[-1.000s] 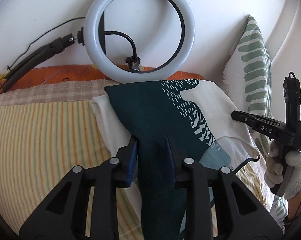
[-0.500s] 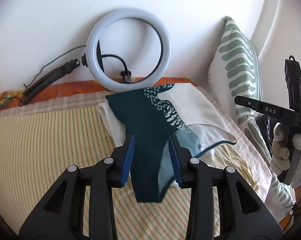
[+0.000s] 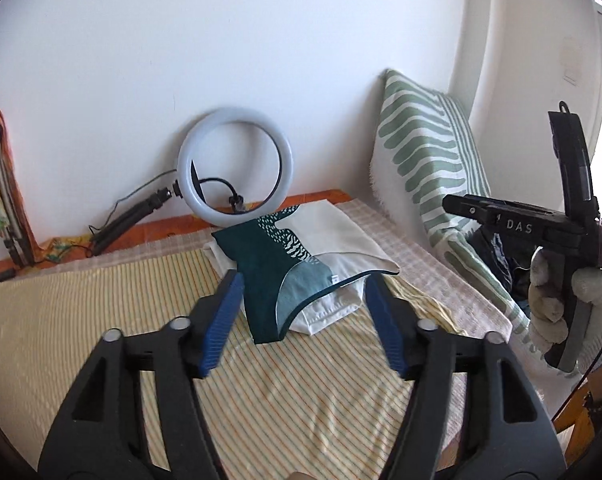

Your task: Fold small clothes

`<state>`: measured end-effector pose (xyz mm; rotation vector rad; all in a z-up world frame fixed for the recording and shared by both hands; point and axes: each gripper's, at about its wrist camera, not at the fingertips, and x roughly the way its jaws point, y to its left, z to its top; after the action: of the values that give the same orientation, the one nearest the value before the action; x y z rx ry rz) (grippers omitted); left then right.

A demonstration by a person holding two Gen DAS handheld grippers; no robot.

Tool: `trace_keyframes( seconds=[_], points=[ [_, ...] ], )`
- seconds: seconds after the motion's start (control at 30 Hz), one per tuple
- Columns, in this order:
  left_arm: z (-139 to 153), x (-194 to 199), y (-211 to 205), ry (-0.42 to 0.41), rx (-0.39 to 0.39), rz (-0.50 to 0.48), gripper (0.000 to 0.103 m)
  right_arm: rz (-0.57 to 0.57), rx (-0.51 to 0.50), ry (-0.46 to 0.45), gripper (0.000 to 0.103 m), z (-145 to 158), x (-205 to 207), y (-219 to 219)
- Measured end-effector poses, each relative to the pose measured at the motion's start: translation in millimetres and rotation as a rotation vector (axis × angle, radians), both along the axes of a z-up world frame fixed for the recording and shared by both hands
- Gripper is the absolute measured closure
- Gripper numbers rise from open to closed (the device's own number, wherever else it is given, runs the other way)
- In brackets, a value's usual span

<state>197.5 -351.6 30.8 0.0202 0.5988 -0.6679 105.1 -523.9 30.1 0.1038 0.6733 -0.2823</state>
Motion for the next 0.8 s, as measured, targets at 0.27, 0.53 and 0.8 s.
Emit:
trace_keyframes(
  seconds=[0.27, 0.53, 0.8],
  points=[
    [16.8, -58.1, 33.9, -0.036, -0.001, 0.048, 0.013, -0.001, -0.051, -0.045, 0.041, 17.7, -46.8, 33.2],
    [11.0, -98.6, 47.9, -0.1, 0.008, 0.119, 0.001, -0.006, -0.077, -0.058, 0.023, 14.7, -75.4, 51.9],
    [-7.6, -113.7, 48.6, -0.1, 0.001, 0.135, 0.0, -0.041, -0.072, -0.063, 0.022, 0.4, -93.0, 58.3]
  ],
)
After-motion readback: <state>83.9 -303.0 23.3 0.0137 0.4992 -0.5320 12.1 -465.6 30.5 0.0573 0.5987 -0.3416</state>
